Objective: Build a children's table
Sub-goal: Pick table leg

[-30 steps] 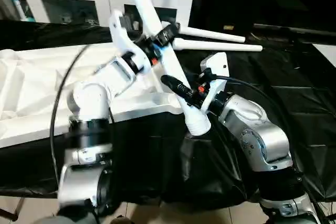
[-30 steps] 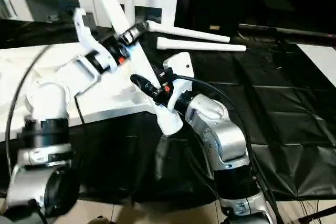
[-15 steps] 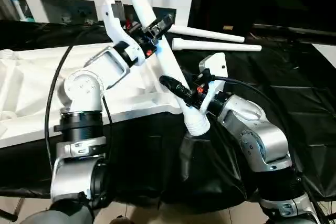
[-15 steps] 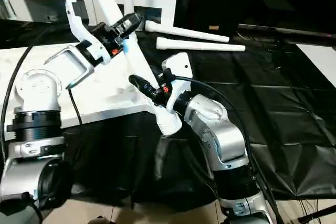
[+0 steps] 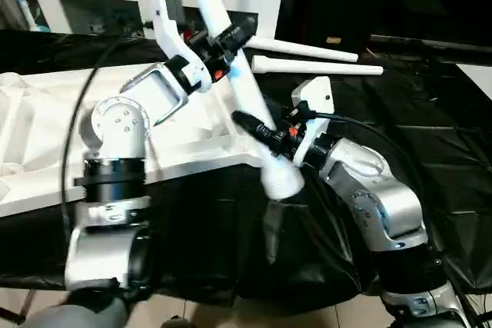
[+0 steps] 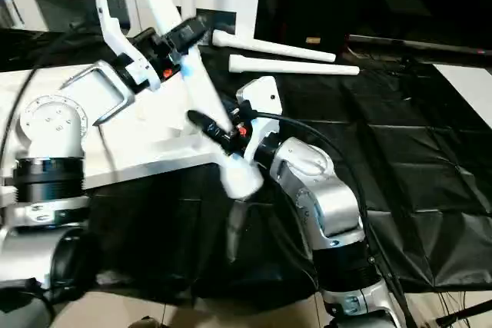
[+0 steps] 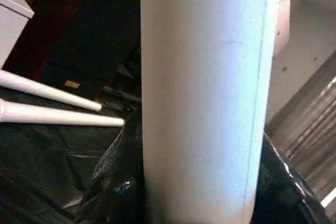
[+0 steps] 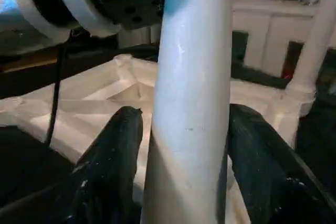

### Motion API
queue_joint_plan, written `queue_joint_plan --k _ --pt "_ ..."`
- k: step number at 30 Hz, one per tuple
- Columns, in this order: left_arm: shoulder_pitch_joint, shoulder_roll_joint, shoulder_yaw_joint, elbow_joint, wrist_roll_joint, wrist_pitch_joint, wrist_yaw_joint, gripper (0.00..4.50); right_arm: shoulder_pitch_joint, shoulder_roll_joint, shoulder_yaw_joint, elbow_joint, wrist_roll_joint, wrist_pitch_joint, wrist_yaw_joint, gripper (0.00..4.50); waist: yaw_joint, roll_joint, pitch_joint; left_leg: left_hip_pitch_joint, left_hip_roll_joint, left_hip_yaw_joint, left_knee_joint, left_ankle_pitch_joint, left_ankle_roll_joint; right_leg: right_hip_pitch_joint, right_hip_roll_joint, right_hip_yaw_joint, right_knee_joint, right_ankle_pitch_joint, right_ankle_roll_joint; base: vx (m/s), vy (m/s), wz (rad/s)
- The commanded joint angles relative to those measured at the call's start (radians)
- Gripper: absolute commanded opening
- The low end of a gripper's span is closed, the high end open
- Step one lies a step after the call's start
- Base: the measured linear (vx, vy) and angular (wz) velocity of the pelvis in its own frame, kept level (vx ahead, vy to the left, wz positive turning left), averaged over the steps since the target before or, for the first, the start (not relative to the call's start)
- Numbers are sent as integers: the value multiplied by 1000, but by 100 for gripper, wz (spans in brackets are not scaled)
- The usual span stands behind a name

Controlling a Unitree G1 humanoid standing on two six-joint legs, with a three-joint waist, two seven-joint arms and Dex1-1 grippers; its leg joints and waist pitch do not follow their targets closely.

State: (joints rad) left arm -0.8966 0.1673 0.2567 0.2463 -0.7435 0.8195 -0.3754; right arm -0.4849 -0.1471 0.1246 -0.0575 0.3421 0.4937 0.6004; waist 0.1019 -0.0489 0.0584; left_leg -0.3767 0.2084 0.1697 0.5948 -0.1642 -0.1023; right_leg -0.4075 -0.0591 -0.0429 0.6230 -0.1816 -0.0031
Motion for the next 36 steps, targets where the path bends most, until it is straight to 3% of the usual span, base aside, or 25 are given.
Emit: queue_joint_plan --k 1,3,7,14,28,29,36 --pt "-29 19 -37 -28 20 0 -38 168 -19 -31 -6 -20 26 54 43 289 2 7 -71 14 9 1 -67 -164 -9 58 -56 37 -66 -131 -141 0 0 0" --pt "-37 30 -53 -34 24 5 -54 168 -22 -60 0 -22 37 85 77 315 3 6 -71 14 9 1 -66 -161 -9 59 -56 36 -66 -128 -145 0 0 0" --pt "-65 44 -76 -51 9 23 -107 168 -20 -146 36 -7 47 174 158 319 12 2 -72 12 9 3 -63 -140 -5 62 -59 37 -63 -104 -160 0 0 0" --pt "-71 55 -94 -57 10 20 -145 168 -20 -167 63 31 15 191 148 319 11 1 -71 11 8 3 -62 -149 -15 60 -61 36 -65 -151 -162 0 0 0" --pt "-76 59 -77 -53 3 13 -162 168 -4 -179 72 30 21 196 153 319 12 0 -72 12 9 3 -61 -144 -14 60 -60 36 -64 -139 -163 0 0 0" --pt "-76 58 -73 -54 0 14 -160 168 -1 -174 67 30 25 192 153 292 12 0 -72 11 9 3 -61 -142 -14 60 -60 35 -63 -135 -164 0 0 0" --pt "-79 55 -56 -47 -5 15 -148 168 7 -167 67 37 25 165 163 243 12 0 -72 11 9 3 -61 -147 -12 60 -60 35 -64 -142 -164 0 0 0"
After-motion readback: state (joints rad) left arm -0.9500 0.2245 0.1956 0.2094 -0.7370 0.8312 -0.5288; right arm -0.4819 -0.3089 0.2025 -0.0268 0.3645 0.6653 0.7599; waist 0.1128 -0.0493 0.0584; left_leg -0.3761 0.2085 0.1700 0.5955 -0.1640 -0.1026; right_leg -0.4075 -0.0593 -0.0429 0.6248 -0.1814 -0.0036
